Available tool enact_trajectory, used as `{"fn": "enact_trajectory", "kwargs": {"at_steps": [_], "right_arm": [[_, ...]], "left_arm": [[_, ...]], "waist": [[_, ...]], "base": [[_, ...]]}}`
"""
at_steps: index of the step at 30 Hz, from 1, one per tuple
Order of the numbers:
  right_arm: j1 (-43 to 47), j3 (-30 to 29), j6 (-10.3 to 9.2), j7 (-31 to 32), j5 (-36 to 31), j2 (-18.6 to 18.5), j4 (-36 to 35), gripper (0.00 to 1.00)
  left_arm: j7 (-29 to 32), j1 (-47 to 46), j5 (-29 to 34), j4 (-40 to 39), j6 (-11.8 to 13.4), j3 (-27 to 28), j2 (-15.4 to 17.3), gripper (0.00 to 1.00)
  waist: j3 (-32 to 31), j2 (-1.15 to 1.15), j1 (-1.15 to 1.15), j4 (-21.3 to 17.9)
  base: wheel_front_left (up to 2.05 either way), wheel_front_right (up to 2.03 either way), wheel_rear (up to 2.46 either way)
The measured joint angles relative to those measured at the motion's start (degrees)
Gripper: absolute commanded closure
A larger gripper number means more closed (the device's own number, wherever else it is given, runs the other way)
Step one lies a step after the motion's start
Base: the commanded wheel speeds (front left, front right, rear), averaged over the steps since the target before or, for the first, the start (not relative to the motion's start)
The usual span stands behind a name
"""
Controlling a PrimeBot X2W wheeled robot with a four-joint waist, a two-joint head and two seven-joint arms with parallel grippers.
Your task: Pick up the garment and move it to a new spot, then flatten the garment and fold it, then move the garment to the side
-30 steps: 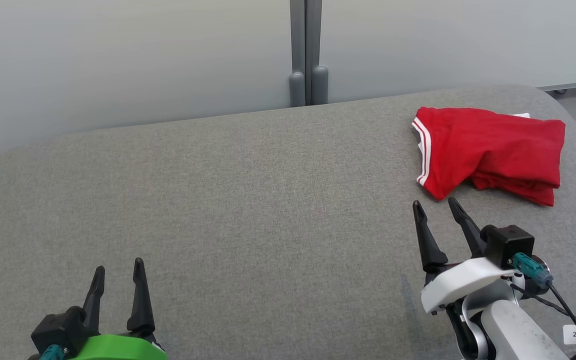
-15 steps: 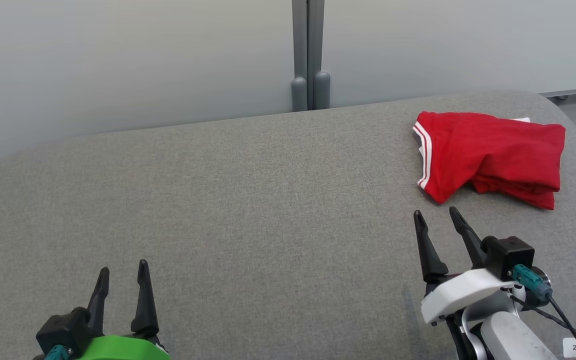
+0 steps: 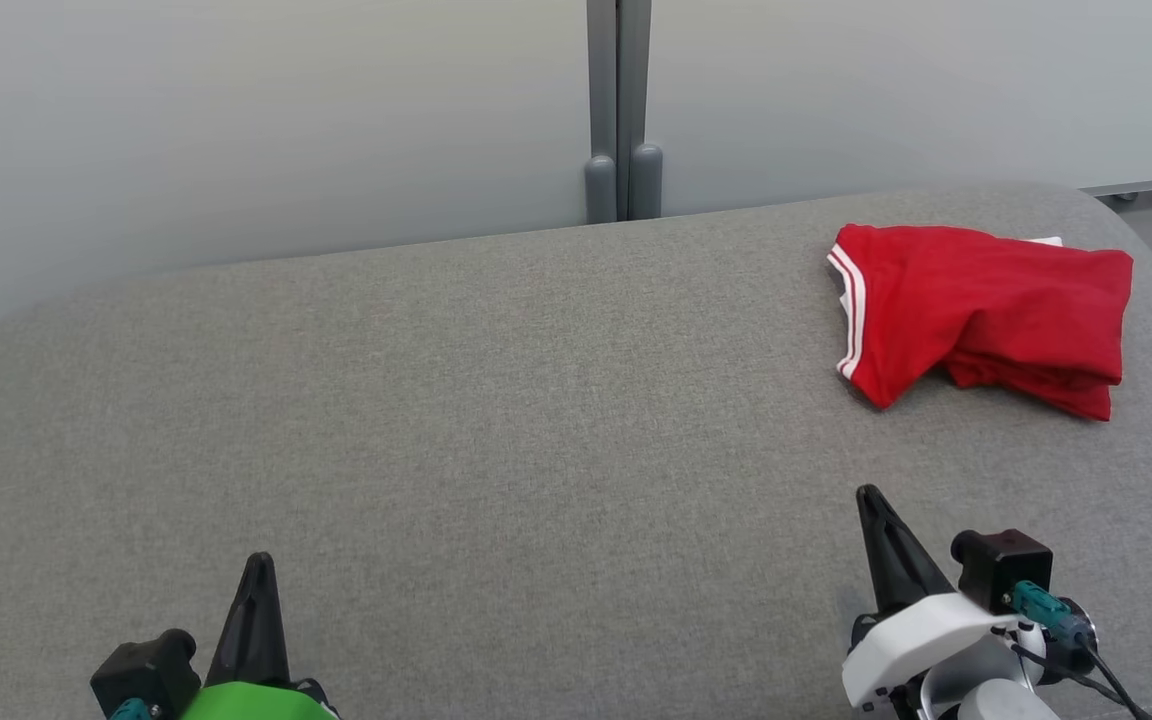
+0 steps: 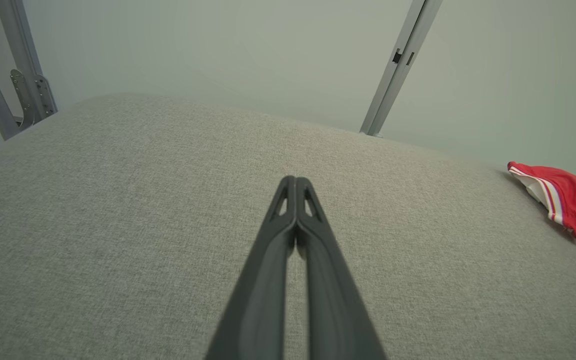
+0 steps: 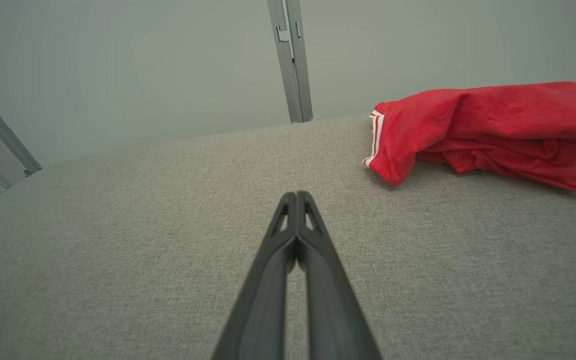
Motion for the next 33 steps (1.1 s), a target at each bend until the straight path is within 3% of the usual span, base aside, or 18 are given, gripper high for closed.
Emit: {"fn": "enact_trajectory", "kwargs": {"at_steps": [33], "right_arm": [[0.1,-7.1,3.63,4.9,22.8,1.4,-0.9,1.0]], "left_arm": [[5.2,-0.4,-20.2,1.3,-3.8,2.8,-0.6,1.0]], "waist": [[1.0,0.0,0.0,1.3]], "base": [[0.0,0.0,0.0]]}}
